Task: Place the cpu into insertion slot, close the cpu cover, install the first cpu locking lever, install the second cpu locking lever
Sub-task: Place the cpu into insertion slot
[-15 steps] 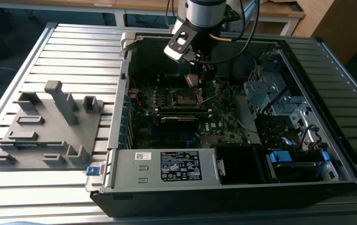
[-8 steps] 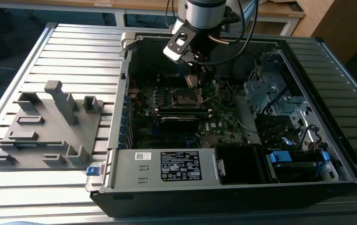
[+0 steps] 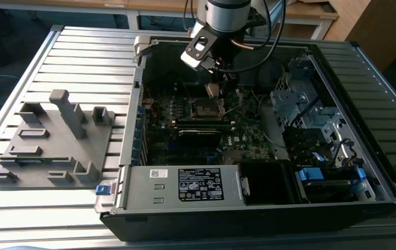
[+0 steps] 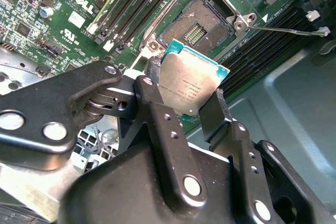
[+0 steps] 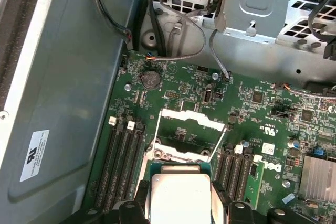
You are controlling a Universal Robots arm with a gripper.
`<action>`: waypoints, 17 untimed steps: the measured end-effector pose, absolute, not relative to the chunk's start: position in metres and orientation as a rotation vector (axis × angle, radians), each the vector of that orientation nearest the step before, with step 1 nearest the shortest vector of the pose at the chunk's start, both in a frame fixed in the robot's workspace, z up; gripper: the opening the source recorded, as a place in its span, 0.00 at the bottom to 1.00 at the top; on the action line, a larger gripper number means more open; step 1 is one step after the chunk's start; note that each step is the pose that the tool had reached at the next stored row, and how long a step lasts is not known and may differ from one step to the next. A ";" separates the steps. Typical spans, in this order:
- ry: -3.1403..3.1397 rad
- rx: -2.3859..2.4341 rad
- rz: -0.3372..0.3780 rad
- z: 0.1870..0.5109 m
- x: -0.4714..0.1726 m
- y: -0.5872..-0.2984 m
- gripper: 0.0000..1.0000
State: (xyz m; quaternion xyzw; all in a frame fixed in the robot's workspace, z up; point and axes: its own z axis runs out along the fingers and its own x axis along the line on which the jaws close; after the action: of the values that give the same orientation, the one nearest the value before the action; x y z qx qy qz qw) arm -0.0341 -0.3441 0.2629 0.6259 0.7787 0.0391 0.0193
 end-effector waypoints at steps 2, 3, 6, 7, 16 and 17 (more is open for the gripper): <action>2.417 1.943 0.122 0.262 -0.034 -0.344 0.54; 2.417 1.943 0.122 0.262 -0.034 -0.344 0.54; 2.416 1.943 0.121 0.260 -0.034 -0.344 0.54; 2.416 1.943 0.121 0.260 -0.034 -0.344 0.54; 2.412 1.948 0.121 0.255 -0.034 -0.344 0.54; 2.412 1.948 0.121 0.254 -0.034 -0.344 0.54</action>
State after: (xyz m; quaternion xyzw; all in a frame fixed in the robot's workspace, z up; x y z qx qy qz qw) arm -0.0345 -0.3441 0.2540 0.6278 0.7771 0.0391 0.0194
